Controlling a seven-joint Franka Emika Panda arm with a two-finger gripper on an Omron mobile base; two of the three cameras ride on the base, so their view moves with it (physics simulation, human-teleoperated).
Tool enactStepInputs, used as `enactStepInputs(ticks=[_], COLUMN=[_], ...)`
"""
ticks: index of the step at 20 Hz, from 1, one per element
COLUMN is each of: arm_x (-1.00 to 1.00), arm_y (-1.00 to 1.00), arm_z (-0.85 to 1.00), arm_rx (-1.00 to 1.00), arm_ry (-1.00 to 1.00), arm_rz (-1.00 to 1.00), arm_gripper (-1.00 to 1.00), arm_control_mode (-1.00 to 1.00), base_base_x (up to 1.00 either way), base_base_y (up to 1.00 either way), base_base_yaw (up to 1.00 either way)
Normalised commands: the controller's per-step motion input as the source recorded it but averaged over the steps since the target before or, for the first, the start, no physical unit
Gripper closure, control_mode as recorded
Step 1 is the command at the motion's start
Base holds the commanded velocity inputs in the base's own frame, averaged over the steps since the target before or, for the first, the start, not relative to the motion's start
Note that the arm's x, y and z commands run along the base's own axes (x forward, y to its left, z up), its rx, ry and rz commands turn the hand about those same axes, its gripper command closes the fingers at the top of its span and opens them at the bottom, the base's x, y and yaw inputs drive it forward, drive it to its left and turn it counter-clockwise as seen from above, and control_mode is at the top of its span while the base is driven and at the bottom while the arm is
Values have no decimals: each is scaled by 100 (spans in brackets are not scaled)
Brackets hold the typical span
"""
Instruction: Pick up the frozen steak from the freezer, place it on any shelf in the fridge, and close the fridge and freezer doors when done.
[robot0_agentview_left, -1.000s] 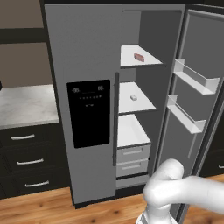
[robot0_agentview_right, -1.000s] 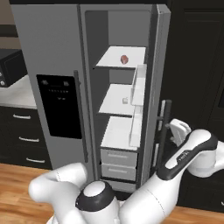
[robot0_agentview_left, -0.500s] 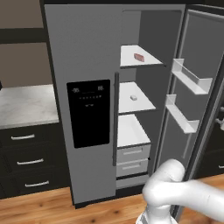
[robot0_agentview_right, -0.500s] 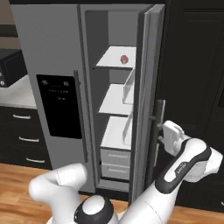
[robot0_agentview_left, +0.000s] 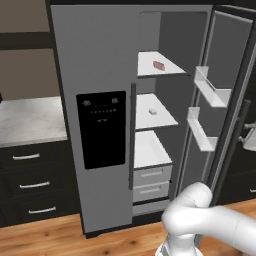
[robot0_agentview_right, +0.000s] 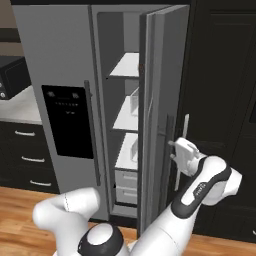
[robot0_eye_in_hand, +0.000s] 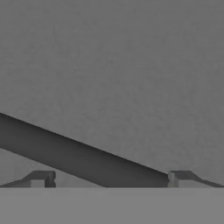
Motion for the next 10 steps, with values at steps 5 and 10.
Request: enactStepInputs(ticks=[5, 10], arm_x=[100, 89], arm_y=[87, 100], arm_z=[0, 0], arm_rx=[9, 2], arm_ry=[2, 1], arm_rz=[-9, -13], arm_gripper=[-100, -100], arm_control_mode=[-100, -100], base_base_x=[0, 0], base_base_y=[0, 0], base_base_yaw=[0, 0])
